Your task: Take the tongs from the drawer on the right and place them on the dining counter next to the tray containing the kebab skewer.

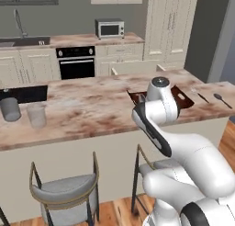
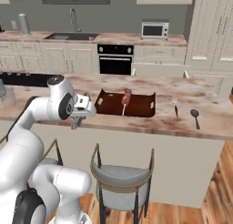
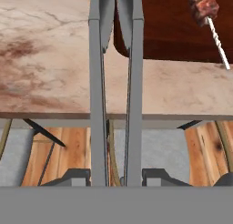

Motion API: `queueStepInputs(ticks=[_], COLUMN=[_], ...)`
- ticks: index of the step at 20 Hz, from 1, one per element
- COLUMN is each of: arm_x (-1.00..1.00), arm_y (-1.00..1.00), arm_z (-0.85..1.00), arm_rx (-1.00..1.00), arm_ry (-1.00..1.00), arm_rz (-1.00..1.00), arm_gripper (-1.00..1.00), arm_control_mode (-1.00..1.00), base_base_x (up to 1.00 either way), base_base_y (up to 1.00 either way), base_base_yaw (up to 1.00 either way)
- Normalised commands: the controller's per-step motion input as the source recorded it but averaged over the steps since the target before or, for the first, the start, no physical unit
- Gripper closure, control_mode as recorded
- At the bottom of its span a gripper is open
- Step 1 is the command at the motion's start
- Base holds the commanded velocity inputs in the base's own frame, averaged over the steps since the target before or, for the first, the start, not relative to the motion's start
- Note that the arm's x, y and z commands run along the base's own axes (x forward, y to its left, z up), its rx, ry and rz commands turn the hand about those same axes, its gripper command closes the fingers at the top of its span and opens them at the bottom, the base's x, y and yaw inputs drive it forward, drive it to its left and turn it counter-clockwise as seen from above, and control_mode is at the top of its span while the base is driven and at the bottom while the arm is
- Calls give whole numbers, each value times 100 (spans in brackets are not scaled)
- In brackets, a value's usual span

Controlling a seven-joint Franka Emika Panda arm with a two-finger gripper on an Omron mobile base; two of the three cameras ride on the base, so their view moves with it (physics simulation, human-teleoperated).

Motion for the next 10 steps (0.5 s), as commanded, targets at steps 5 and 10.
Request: queueStepInputs(ticks=[5,10], arm_x=[0,0], arm_y=[0,0], arm_z=[0,0], arm_rx=[0,0], arm_ry=[0,0], arm_rz=[0,0], arm_gripper=[100,100], arm_control_mode=[100,100], base_base_x=[63,68], base_base_y=[55,51], base_base_yaw=[-7,-8])
